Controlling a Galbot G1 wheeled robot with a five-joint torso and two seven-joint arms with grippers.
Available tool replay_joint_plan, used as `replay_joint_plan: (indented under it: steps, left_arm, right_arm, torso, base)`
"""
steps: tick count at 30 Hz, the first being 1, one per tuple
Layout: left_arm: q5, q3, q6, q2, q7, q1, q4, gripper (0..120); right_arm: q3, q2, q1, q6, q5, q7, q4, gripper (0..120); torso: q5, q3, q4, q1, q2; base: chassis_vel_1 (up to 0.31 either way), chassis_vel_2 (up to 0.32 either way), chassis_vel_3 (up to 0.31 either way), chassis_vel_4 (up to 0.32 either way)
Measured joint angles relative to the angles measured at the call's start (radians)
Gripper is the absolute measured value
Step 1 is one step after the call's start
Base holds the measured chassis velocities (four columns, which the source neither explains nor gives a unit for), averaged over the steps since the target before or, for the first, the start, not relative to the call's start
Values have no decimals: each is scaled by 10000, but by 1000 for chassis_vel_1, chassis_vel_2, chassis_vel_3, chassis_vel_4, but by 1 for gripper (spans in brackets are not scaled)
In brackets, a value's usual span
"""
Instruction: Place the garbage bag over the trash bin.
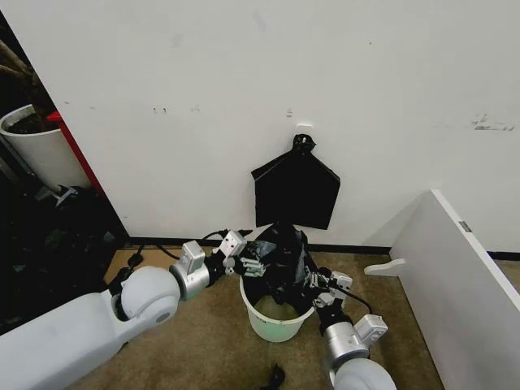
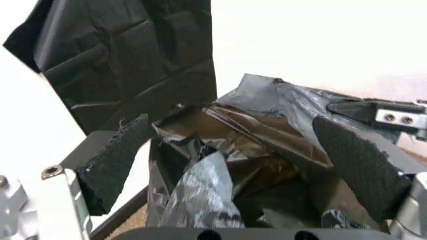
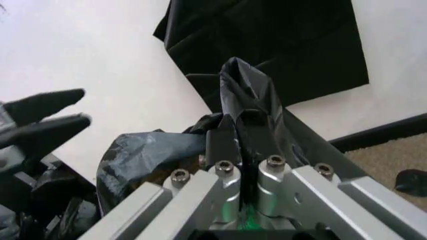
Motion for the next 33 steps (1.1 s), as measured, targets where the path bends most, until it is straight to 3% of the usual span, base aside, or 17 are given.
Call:
replay_joint_plan:
  steps: [1, 7, 13, 22, 24, 26, 33]
  left_arm:
    - [0, 0, 0, 0, 0, 0, 0, 98]
    - [-1322, 789, 2036, -479, -484, -1448, 216, 95]
    - [-1798, 1014, 2718, -924, -1187, -1902, 455, 91]
    - [-1915, 1338, 4002, -1143, -1751, -2409, 506, 61]
    - [-1915, 1338, 4002, -1143, -1751, -2409, 506, 61]
    - [-1944, 1368, 4331, -1164, -1904, -2480, 551, 46]
    - [-2216, 1288, 4482, -1113, -2125, -2439, 543, 20]
  right_arm:
    - [0, 0, 0, 0, 0, 0, 0, 0]
    - [24, 6, -5, 19, -83, -1, 77, 0]
    - [66, 36, -62, 51, -83, -2, 94, 0]
    - [70, 74, 38, 42, -46, 13, 94, 0]
    - [70, 74, 38, 42, -46, 13, 94, 0]
    - [63, 93, 86, 23, -15, 34, 93, 0]
    - [93, 52, 163, -19, 105, 80, 73, 0]
  torso:
    - [0, 0, 0, 0, 0]
    - [0, 1, -1, 0, 0]
    - [-1, 1, -1, -1, 0]
    - [1, 1, 0, -1, 0]
    - [1, 1, 0, -1, 0]
    - [0, 1, 0, -1, 0]
    - [0, 0, 0, -1, 0]
  base:
    - [0, 0, 0, 0]
    - [0, 0, 0, 0]
    - [0, 0, 0, 0]
    - [0, 0, 0, 0]
    - [0, 0, 0, 0]
    - [0, 0, 0, 0]
    - [0, 0, 0, 0]
